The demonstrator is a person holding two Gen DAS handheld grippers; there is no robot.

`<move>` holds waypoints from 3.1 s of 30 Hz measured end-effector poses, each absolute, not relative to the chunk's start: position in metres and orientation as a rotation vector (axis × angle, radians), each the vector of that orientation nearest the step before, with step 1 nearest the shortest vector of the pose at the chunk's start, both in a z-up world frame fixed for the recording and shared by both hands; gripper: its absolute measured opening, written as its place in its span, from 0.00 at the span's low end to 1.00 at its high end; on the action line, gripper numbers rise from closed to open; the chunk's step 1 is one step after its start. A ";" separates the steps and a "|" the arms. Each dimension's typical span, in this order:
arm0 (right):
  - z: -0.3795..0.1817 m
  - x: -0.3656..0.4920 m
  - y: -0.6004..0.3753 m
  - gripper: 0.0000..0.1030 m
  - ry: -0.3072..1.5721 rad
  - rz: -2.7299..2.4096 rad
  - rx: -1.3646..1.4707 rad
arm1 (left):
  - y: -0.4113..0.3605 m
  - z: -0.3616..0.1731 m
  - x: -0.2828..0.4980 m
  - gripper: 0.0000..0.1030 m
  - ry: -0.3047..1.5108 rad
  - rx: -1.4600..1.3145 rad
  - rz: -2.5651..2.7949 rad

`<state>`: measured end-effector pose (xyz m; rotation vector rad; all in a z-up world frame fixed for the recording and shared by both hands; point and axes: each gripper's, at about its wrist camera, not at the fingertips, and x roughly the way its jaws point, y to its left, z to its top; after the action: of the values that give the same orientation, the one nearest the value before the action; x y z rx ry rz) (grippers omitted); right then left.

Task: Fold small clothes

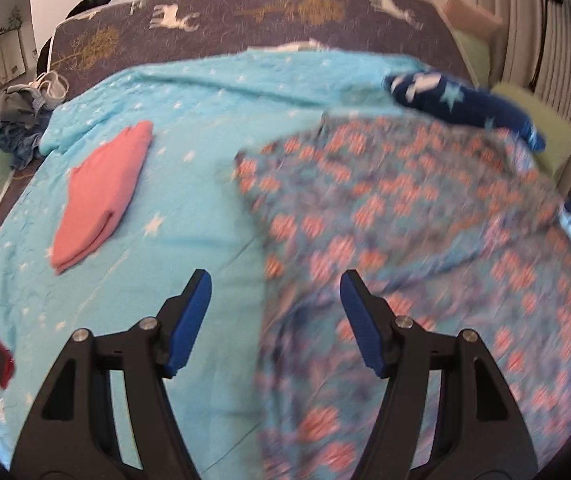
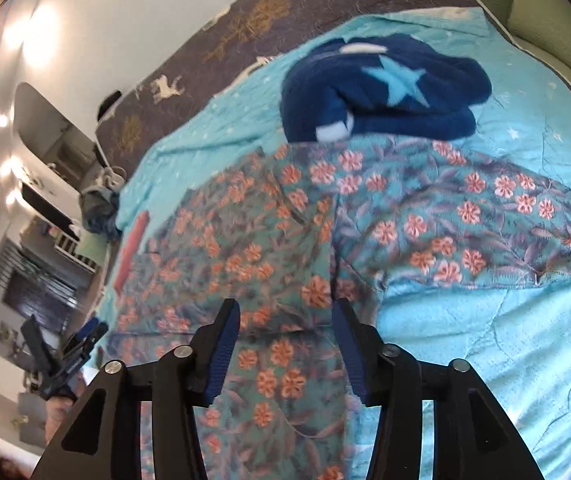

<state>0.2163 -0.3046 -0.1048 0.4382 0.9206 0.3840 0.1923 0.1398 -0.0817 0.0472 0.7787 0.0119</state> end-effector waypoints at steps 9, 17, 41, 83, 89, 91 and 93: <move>-0.115 0.229 -0.284 0.50 0.946 0.402 0.491 | 0.136 -0.092 0.203 0.66 0.826 0.087 0.038; -0.117 0.227 -0.291 0.51 0.941 0.367 0.518 | 0.131 -0.104 0.203 0.66 0.833 0.181 0.080; -0.116 0.219 -0.282 0.53 0.930 0.457 0.472 | 0.144 -0.040 0.185 0.76 0.671 -0.131 0.026; -0.243 0.179 -0.606 0.45 0.507 -0.243 1.568 | 0.118 -0.120 0.285 0.88 0.878 -0.115 0.001; -0.226 0.207 -0.608 0.39 0.546 -0.331 1.441 | 0.119 -0.120 0.285 0.89 0.875 -0.119 0.000; -0.217 0.213 -0.605 0.06 0.557 -0.324 1.398 | 0.119 -0.120 0.285 0.89 0.873 -0.123 -0.003; -0.196 0.216 -0.598 0.06 0.531 -0.311 1.310 | 0.119 -0.120 0.284 0.89 0.870 -0.129 -0.006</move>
<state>0.2162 -0.5978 -0.1957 1.3095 0.5308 -0.3115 0.2842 0.1195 -0.1197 -0.1292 0.8699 -0.0063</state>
